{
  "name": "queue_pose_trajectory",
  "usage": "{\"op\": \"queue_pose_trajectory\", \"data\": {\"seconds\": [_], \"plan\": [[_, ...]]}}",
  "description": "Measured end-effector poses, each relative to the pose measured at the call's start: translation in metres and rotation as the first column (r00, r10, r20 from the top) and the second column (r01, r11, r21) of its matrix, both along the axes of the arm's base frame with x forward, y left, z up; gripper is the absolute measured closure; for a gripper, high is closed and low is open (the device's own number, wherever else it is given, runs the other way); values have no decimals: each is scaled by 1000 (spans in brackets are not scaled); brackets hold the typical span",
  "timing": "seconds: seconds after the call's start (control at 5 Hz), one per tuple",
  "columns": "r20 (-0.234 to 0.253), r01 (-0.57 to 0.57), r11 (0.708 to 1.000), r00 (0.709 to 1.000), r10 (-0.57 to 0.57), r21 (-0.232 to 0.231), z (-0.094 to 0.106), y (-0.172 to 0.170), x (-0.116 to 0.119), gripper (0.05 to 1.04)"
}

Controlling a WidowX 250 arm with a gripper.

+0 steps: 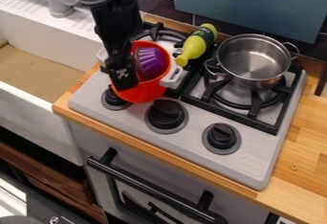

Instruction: Moving red bucket to right burner

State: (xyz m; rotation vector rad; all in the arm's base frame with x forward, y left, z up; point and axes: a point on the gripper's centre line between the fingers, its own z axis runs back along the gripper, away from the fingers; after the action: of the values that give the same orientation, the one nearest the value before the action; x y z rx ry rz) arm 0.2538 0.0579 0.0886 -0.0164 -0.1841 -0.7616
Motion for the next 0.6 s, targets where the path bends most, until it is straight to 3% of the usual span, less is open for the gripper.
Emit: {"op": "queue_pose_trajectory", "data": {"seconds": [0.2, 0.4, 0.6], "plan": [[17, -9, 1000, 1000, 8, 26, -4, 0, 5, 130], [-25, -58, 998, 998, 59, 39, -15, -1, 8, 395], [-3, -74, 995, 997, 74, 67, -22, 3, 14, 687]]}}
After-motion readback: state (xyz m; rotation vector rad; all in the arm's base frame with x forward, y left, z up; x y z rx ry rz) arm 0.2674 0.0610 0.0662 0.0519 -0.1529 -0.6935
